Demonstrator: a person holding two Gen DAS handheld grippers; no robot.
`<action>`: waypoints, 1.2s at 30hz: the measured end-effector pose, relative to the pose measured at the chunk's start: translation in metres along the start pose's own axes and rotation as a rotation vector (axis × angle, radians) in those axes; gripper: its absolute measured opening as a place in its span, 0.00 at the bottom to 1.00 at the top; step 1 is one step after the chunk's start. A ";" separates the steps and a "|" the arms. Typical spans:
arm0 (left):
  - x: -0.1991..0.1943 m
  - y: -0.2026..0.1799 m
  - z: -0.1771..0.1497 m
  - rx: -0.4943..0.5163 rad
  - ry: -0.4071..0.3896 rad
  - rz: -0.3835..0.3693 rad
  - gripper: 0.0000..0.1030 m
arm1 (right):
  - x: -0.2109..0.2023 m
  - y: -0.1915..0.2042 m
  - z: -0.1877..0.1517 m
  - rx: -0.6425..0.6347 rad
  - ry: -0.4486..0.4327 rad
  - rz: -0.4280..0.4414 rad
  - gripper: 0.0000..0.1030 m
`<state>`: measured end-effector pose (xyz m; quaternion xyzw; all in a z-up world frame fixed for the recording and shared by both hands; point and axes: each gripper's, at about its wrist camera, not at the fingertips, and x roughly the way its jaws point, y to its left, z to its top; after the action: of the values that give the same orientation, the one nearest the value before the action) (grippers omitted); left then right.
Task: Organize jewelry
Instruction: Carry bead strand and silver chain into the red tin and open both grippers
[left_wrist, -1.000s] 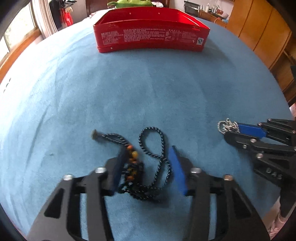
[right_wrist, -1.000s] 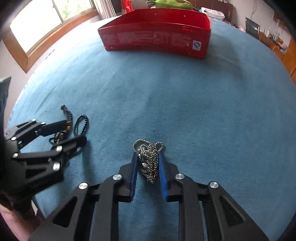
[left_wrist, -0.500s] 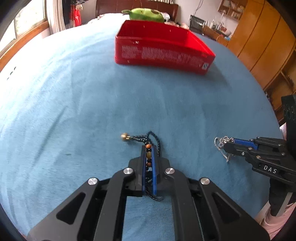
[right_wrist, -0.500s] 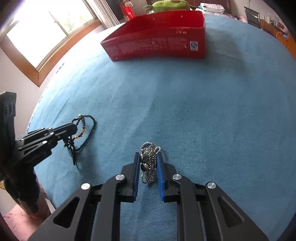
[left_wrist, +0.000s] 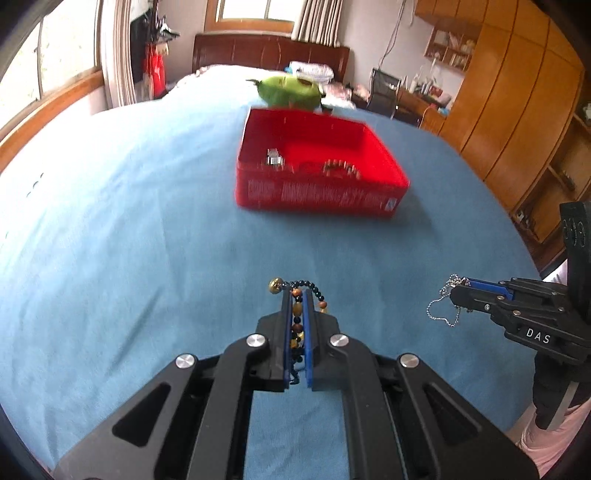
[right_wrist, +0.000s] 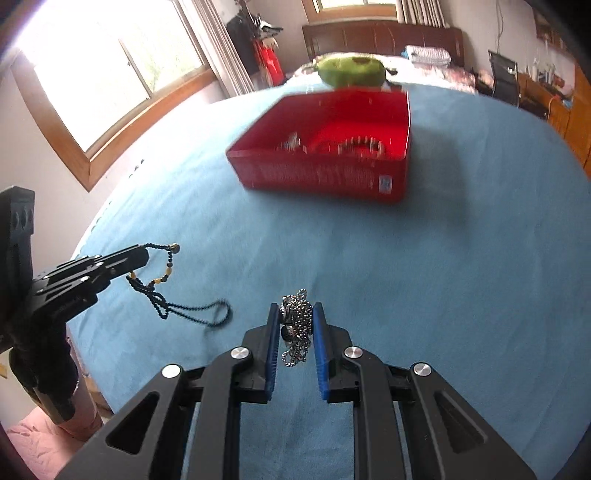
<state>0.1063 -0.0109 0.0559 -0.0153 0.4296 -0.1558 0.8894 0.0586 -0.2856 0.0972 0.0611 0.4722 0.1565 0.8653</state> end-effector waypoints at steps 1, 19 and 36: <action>-0.004 0.000 0.005 0.000 -0.010 0.001 0.03 | -0.005 0.000 0.005 -0.003 -0.011 0.002 0.17; -0.006 -0.009 0.157 -0.006 -0.096 0.003 0.03 | -0.007 -0.005 0.142 0.002 -0.070 0.015 0.17; 0.134 0.008 0.234 -0.037 0.001 0.050 0.04 | 0.110 -0.059 0.222 0.092 0.022 -0.038 0.17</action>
<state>0.3664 -0.0676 0.1000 -0.0210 0.4332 -0.1253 0.8923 0.3123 -0.2961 0.1156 0.0901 0.4893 0.1187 0.8593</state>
